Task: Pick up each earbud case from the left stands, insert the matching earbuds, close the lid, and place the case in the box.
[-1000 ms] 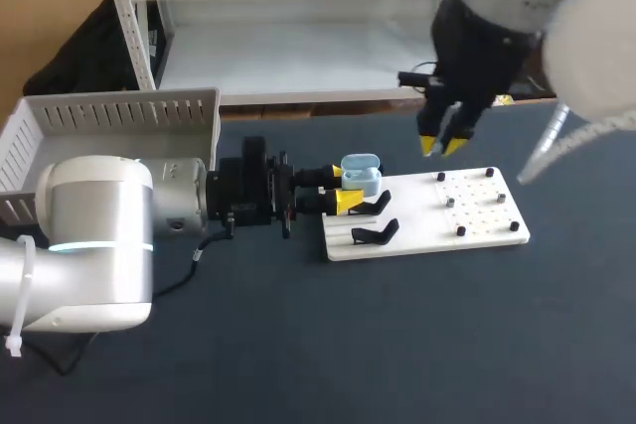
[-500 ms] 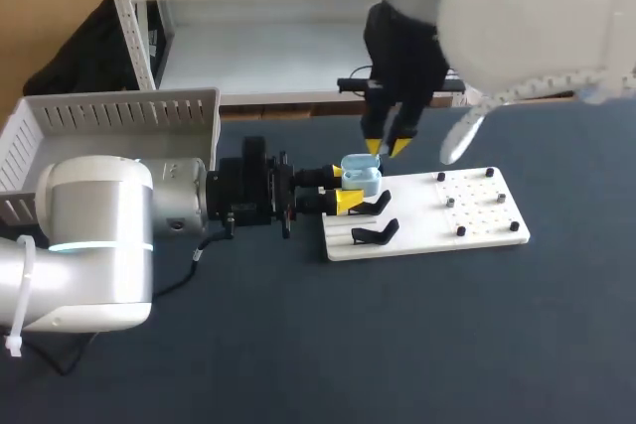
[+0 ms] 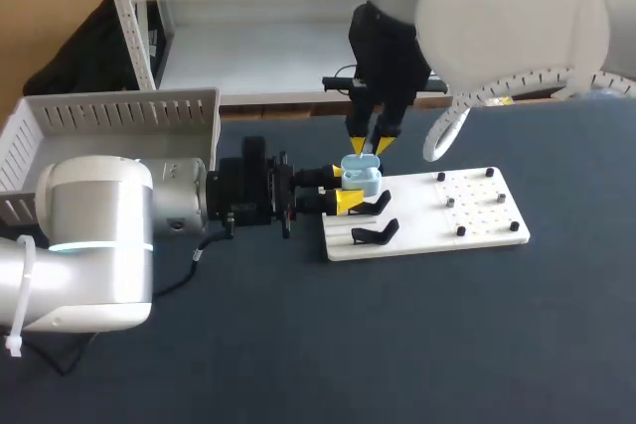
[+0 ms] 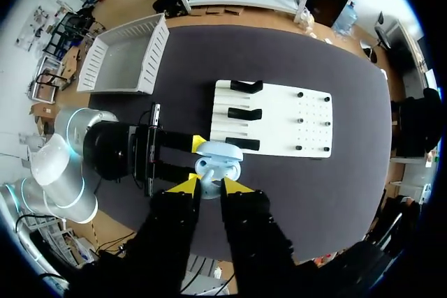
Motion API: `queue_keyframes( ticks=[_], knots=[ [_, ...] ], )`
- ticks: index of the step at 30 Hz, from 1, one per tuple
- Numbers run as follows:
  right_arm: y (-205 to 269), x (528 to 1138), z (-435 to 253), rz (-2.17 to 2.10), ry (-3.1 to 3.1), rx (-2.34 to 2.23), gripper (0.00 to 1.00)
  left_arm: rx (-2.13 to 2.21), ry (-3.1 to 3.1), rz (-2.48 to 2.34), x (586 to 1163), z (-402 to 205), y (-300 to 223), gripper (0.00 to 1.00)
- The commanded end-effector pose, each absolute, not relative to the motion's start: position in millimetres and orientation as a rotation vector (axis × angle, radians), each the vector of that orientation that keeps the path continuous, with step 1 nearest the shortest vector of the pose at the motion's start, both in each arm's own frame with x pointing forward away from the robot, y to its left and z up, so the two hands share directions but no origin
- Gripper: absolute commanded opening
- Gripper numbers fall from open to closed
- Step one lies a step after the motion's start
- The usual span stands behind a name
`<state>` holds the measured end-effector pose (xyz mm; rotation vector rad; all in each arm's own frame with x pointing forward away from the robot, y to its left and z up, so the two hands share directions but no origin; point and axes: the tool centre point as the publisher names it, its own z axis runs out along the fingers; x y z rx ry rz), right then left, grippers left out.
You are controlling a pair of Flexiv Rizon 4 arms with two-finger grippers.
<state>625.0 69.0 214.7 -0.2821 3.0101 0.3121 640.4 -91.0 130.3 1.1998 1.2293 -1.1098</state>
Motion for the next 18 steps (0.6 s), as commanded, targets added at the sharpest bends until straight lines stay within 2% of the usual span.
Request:
queue_keyframes(
  ticks=[1,18],
  knots=[
    [68.2,623.4,215.0,0.313,3.007,-0.281,0.0,1.196,1.226,-1.108,639.9,129.4,-90.7,0.0],
    [92.9,623.4,214.6,0.22,3.044,-0.466,0.0,1.196,1.226,-1.108,639.9,129.4,-90.7,0.0]
  ],
)
